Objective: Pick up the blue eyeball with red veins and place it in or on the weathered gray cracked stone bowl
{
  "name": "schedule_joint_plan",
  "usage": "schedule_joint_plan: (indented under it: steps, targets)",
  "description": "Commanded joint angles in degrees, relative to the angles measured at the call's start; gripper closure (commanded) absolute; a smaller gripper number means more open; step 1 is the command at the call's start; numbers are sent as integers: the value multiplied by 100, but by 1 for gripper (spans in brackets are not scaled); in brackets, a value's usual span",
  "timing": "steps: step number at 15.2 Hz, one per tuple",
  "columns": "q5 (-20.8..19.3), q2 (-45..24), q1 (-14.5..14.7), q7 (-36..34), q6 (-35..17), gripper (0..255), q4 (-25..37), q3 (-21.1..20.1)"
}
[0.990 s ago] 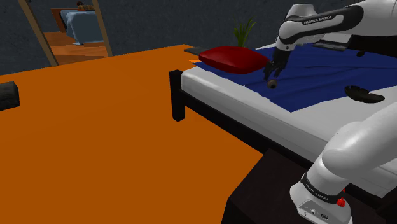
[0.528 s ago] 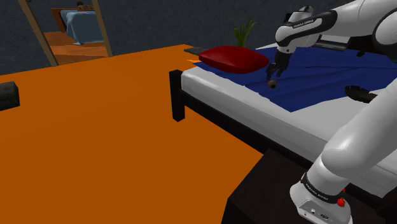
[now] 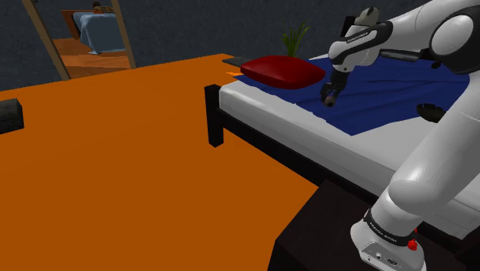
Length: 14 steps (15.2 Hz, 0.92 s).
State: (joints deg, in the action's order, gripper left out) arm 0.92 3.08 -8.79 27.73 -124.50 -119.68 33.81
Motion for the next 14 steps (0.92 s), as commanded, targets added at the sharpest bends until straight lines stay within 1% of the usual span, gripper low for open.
schedule_joint_plan:
  steps: [1, 8, 9, 14]
  targets:
    - [39, -54, -4, 37, -97, 0, -50, 12]
    - [39, -53, -4, 37, -96, 0, -50, 11]
    - [39, -53, -4, 37, -96, 255, -50, 11]
    - [39, -53, -4, 37, -96, 255, -49, 11]
